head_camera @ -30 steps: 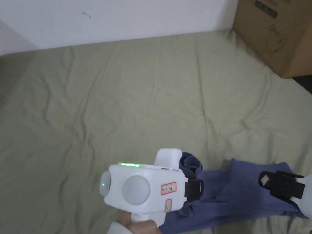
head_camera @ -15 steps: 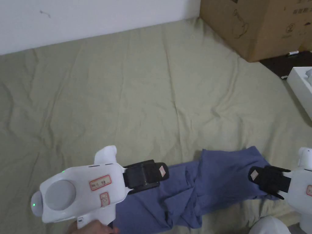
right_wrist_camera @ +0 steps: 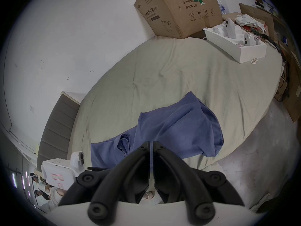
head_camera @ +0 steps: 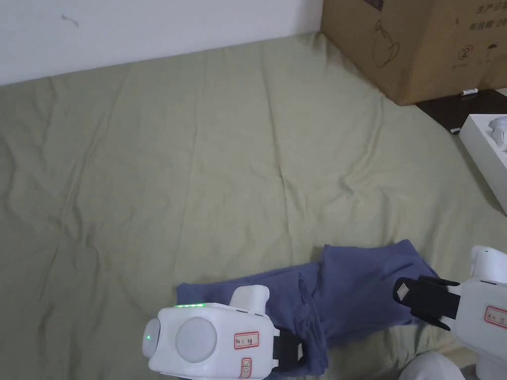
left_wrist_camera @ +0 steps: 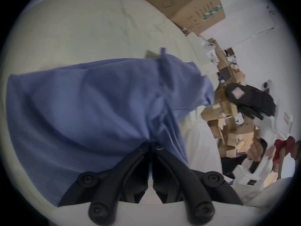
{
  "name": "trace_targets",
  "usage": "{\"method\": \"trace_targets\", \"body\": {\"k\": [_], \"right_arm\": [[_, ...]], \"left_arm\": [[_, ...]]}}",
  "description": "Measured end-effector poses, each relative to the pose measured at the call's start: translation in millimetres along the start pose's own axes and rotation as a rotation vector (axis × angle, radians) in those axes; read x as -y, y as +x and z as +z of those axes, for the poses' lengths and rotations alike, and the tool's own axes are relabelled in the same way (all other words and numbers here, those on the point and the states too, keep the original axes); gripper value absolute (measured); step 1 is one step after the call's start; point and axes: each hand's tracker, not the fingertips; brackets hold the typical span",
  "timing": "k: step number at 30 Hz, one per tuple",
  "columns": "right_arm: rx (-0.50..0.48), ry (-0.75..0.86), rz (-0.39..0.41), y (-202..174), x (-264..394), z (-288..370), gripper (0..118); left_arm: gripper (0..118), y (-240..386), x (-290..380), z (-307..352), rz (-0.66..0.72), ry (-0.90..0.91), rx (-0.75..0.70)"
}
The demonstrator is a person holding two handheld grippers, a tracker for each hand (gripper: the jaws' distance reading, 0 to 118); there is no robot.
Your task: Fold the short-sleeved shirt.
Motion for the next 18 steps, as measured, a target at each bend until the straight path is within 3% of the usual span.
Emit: {"method": "trace_targets", "body": {"k": [3,7,8,9,10,11,15,18], "right_arm": [[0.011,0.001,0.009,-3,-1,0,4],[0.01,-0.004,0.023,-12,1,-1,4],[0.01,-0.008,0.032,-14,1,-2,4],[0.011,-0.013,0.04,-17,2,-4,4],[0.013,-0.019,0.049,-20,2,-5,4],[0.013,-0.025,0.06,-23,3,-6,4],[0.016,-0.046,0.085,-36,5,-13,4],[0.017,-0.062,0.111,-47,7,-18,4]], "left_arm": [[4,-6,-1,31,0.04,0.055,0.09],[7,-48,10,79,0.103,0.179,0.048],[21,-69,16,90,0.129,0.196,0.021],[64,-86,20,98,0.163,0.196,-0.004],[96,-96,25,103,0.221,0.195,-0.03],[110,-118,33,116,0.257,0.225,-0.007],[110,-159,49,121,0.436,0.291,0.06],[110,-176,54,102,0.487,0.281,0.129]]}}
